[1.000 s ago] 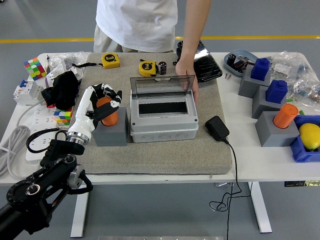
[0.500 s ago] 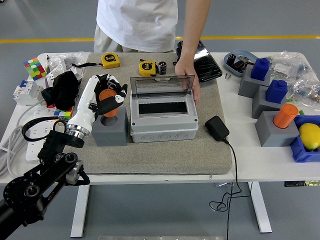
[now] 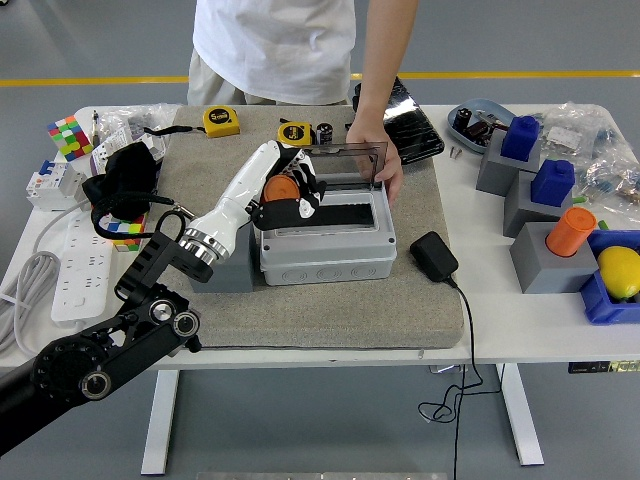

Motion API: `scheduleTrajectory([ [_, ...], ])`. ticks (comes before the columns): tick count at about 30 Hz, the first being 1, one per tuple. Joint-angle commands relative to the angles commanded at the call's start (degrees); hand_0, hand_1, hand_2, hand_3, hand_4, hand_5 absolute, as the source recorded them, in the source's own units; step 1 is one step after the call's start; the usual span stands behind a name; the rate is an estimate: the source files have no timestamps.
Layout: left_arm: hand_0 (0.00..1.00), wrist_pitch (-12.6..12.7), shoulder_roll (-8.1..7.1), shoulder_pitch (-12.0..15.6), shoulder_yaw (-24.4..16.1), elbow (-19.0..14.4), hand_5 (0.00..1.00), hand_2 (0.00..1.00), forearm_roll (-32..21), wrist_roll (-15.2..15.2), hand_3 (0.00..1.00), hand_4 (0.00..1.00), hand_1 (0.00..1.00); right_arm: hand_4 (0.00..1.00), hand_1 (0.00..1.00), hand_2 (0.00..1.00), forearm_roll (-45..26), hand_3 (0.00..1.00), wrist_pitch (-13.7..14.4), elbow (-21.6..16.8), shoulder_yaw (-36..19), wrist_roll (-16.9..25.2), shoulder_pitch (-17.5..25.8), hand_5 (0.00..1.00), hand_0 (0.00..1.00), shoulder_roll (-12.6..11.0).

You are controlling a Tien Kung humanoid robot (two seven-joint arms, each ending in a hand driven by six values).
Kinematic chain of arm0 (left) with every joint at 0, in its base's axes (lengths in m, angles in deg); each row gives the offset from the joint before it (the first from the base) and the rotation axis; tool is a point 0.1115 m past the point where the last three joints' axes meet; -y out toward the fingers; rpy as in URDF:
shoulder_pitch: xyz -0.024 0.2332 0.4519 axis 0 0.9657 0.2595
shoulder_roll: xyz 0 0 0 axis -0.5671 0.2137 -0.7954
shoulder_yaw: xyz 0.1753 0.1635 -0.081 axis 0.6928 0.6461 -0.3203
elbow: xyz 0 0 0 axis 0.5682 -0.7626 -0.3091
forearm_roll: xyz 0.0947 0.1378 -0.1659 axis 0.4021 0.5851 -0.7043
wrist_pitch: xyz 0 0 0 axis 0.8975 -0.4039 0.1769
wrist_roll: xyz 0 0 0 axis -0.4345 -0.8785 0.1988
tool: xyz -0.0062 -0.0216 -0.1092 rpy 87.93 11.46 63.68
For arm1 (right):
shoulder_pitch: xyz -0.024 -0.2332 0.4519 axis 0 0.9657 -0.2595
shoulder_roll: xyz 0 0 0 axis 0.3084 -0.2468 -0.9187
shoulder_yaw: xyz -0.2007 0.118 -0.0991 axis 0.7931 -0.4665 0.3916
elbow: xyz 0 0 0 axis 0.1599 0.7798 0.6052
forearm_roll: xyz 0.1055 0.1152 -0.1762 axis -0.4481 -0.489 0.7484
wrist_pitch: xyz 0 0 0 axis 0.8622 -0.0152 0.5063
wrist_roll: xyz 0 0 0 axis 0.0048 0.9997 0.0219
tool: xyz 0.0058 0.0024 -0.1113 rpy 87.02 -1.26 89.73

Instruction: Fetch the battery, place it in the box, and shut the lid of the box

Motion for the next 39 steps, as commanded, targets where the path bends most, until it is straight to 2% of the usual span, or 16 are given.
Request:
scheduleTrajectory([
  [1,0.113,0.2,0.19,-0.7,1.1,0.4,0.002,0.099,0.9,-1.2,0.181,0.417,0.047,0.998,0.642,0.653,0.0,0.589,0.0,0.0,0.0,0.0,0.0,0.561,0.624,0.0],
  [2,0.116,0.4,0.41,-1.4,2.1,0.9,0.002,0.098,1.4,-2.1,0.179,0.503,0.047,0.998,0.642,0.653,0.0,0.589,0.0,0.0,0.0,0.0,0.0,0.562,0.624,0.0],
  [6,0.116,1.2,1.81,-4.3,5.9,3.6,0.002,0.098,3.9,-5.8,0.179,0.503,0.047,0.998,0.642,0.653,-0.5,0.589,0.0,0.2,0.7,-0.1,0.1,0.562,0.624,0.1],
  [7,0.116,1.4,2.29,-5.1,6.7,4.4,0.002,0.098,4.8,-7.0,0.179,0.503,0.047,0.998,0.642,0.653,-0.6,0.589,-0.1,0.2,0.8,-0.1,0.2,0.562,0.624,0.1],
  [8,0.117,1.5,2.86,-5.9,7.5,5.2,0.002,0.099,5.7,-8.3,0.18,0.552,0.046,0.998,0.642,0.653,-0.6,0.589,-0.1,0.2,0.9,-0.1,0.2,0.561,0.624,0.1],
  [12,0.117,1.8,5.02,-9.2,10.5,8.0,0.002,0.099,6.8,-12.4,0.18,0.552,0.046,0.998,0.642,0.653,-0.6,0.589,0.0,0.2,1.1,-0.1,0.1,0.561,0.624,0.0],
  [14,0.118,2.2,6.16,-10.5,11.8,9.3,0.002,0.101,6.8,-13.0,0.199,0.588,0.05,0.998,0.642,0.653,-0.6,0.589,0.0,0.1,1.2,0.0,0.0,0.562,0.624,0.0],
  [18,0.118,2.8,8.33,-12.5,13.4,12.3,0.002,0.101,7.3,-13.8,0.199,0.588,0.05,0.998,0.642,0.653,-0.7,0.589,0.0,0.0,1.4,0.0,-0.3,0.562,0.624,0.0],
  [20,0.127,2.9,9.03,-12.9,13.9,13.6,0.002,0.115,7.1,-13.9,0.206,0.634,0.07,0.998,0.642,0.653,-0.7,0.589,0.0,0.0,1.6,0.0,-0.3,0.562,0.624,0.0],
  [22,0.127,3.0,9.44,-13.3,14.3,14.7,0.002,0.115,6.6,-13.7,0.206,0.634,0.07,0.998,0.642,0.653,-0.8,0.589,0.0,0.1,1.8,0.0,-0.3,0.562,0.624,0.0],
  [25,0.127,3.0,9.88,-13.6,15.0,16.0,0.002,0.115,5.9,-13.2,0.206,0.634,0.07,0.998,0.642,0.653,-1.0,0.589,0.0,0.2,2.1,-0.1,-0.3,0.562,0.624,-0.1],
  [26,0.203,3.0,9.99,-13.6,15.0,16.2,0.002,0.215,5.7,-13.1,0.313,0.788,0.191,0.998,0.642,0.653,-1.1,0.589,0.0,0.2,2.2,-0.1,-0.3,0.562,0.624,-0.2],
  [31,0.203,3.0,10.03,-13.2,15.1,16.3,0.002,0.215,6.0,-12.7,0.313,0.788,0.191,0.998,0.642,0.653,-1.0,0.589,0.0,0.1,2.2,-0.1,-0.3,0.562,0.624,-0.2],
  [32,0.286,2.9,10.01,-13.2,15.1,16.3,0.002,0.388,6.0,-12.8,0.533,0.888,0.38,0.998,0.642,0.653,-1.0,0.59,0.0,0.1,2.2,0.0,-0.3,0.562,0.624,-0.2],
  [37,0.286,2.6,9.92,-13.1,15.3,16.5,0.002,0.388,6.5,-12.8,0.533,0.888,0.38,0.998,0.642,0.653,-0.9,0.59,-0.1,0.0,2.1,0.0,-0.4,0.562,0.624,-0.1],
  [39,0.282,2.5,9.94,-13.1,15.2,16.4,0.002,0.42,6.5,-12.8,0.574,0.911,0.41,0.998,0.642,0.653,-0.9,0.59,-0.1,0.0,2.2,0.0,-0.4,0.561,0.624,-0.1],
])
